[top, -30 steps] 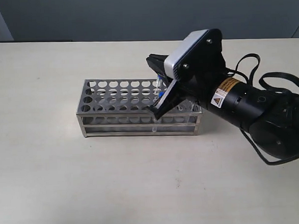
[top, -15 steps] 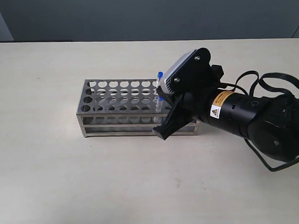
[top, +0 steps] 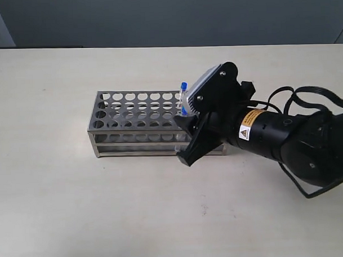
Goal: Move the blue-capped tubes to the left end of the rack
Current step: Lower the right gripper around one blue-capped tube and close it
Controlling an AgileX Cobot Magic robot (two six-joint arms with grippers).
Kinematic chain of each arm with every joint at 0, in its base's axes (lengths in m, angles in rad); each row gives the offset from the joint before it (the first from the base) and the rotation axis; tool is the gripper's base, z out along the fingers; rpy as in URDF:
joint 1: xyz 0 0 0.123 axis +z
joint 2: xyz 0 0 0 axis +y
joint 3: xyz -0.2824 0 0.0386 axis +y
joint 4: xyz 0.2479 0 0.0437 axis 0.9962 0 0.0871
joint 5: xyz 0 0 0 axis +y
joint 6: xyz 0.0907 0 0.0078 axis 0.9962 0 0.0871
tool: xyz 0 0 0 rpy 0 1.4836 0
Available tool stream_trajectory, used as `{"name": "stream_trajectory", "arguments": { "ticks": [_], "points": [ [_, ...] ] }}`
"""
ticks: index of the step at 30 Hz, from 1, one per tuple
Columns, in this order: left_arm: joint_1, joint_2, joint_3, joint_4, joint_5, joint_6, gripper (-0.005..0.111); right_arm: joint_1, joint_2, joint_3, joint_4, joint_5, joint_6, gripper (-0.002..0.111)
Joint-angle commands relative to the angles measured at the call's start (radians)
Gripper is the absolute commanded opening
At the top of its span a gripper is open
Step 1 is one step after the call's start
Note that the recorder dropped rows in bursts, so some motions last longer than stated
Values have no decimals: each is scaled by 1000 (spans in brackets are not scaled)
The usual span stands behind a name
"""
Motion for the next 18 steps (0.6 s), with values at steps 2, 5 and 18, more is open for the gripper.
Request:
{"name": "stream_trajectory", "arguments": {
  "ticks": [2,5,18],
  "points": [
    [-7,-4,1,-1,-4,-4,0,1,64,-30,-1,-32,-2,40],
    [-7,-4,1,-1,-4,-4,0,-1,90,-49,-1,-66,-4,40],
    [-7,-4,1,-1,-4,-4,0,-3,166,-73,62,-56,-78,39]
  ]
}}
